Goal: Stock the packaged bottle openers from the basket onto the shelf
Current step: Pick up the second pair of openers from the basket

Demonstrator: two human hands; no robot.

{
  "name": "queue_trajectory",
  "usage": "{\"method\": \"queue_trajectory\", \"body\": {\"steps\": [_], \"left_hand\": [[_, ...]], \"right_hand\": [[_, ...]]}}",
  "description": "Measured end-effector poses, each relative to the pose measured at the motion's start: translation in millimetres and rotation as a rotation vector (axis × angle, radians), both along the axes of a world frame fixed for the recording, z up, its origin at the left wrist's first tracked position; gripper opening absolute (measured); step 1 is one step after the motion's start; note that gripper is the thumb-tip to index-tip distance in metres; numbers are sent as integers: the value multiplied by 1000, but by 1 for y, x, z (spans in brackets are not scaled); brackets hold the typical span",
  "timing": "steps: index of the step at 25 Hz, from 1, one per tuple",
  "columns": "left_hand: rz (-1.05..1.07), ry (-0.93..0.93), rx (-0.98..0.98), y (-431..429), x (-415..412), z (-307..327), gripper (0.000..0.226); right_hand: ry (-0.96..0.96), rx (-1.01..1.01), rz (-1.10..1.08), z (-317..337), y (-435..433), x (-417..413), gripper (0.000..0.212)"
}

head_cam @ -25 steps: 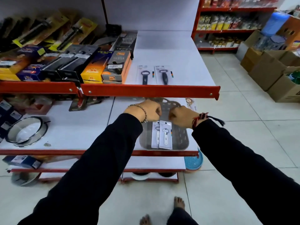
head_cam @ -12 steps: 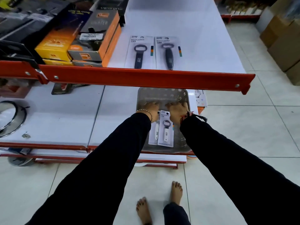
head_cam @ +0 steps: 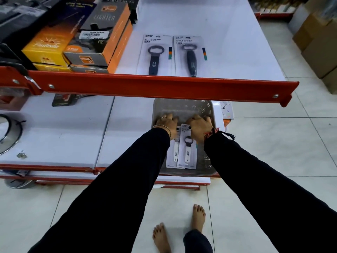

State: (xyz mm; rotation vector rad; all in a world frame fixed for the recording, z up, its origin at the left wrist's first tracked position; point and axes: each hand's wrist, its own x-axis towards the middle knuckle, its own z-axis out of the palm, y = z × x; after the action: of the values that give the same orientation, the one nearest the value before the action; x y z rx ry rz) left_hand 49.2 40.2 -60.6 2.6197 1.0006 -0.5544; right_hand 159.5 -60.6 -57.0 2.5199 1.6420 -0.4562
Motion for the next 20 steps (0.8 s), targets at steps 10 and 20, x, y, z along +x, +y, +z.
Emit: {"method": "queue_trajectory", "body": {"steps": [10, 20], "left_hand": [[19, -245, -91, -23, -24, 61, 26], [23, -431, 23, -57, -82, 146, 38]], "right_hand": [[236, 225, 10, 74, -31, -20, 32], [2, 377, -45, 155, -89, -48, 43]]}}
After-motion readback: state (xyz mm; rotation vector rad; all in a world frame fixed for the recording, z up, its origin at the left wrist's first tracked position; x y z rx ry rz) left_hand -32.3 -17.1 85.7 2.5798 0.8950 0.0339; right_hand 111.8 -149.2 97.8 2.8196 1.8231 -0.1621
